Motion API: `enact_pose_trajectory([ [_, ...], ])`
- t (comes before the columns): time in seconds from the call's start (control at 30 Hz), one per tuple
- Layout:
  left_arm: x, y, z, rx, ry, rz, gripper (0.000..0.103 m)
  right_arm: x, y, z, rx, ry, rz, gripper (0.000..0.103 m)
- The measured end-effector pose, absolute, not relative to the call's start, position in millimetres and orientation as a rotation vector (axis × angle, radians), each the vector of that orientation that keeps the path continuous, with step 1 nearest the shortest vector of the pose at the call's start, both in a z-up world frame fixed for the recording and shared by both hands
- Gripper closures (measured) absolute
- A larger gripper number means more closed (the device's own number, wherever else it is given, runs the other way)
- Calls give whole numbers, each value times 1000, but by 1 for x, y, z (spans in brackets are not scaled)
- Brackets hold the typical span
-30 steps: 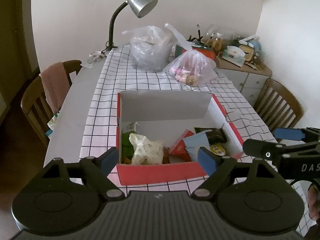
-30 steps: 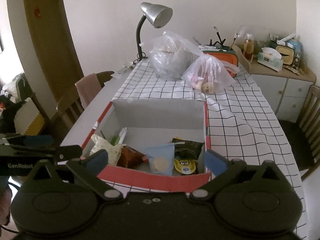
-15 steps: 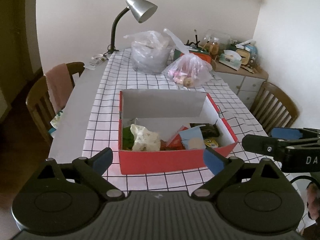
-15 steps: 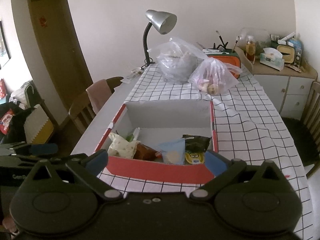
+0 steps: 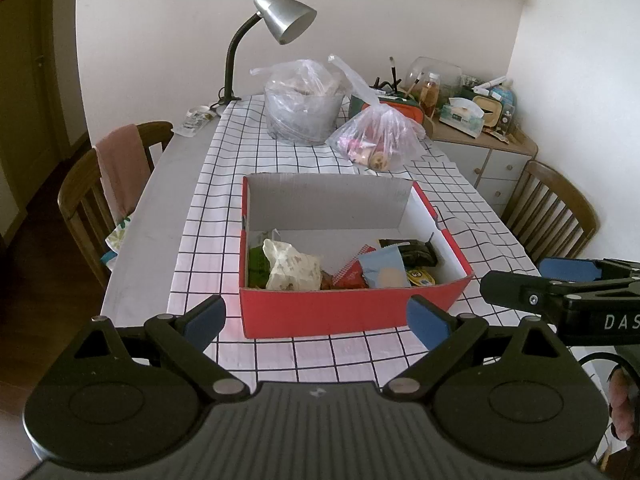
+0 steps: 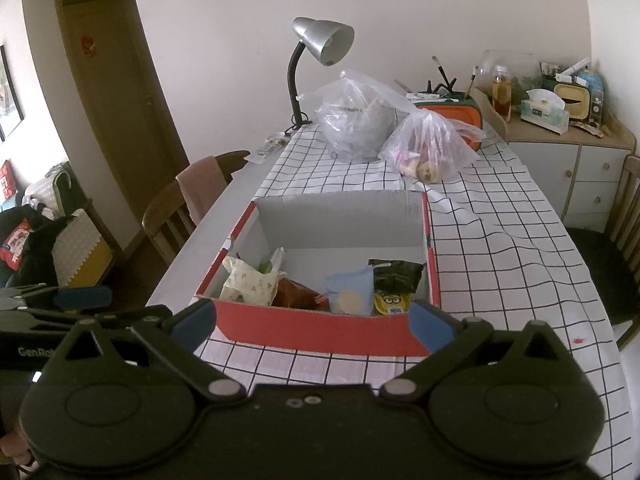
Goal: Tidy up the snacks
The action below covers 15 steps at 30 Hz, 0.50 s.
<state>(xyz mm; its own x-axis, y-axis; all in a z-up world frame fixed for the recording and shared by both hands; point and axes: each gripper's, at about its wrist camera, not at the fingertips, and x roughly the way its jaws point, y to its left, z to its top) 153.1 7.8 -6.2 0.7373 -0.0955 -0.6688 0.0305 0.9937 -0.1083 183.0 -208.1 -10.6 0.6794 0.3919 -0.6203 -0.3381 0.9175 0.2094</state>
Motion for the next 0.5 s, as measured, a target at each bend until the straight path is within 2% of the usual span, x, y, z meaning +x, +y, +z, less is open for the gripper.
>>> enact_pose_trajectory([
  [0.5,147,6,-5,-97,739,-69,5,178,-214,-13,87,724,403,0],
])
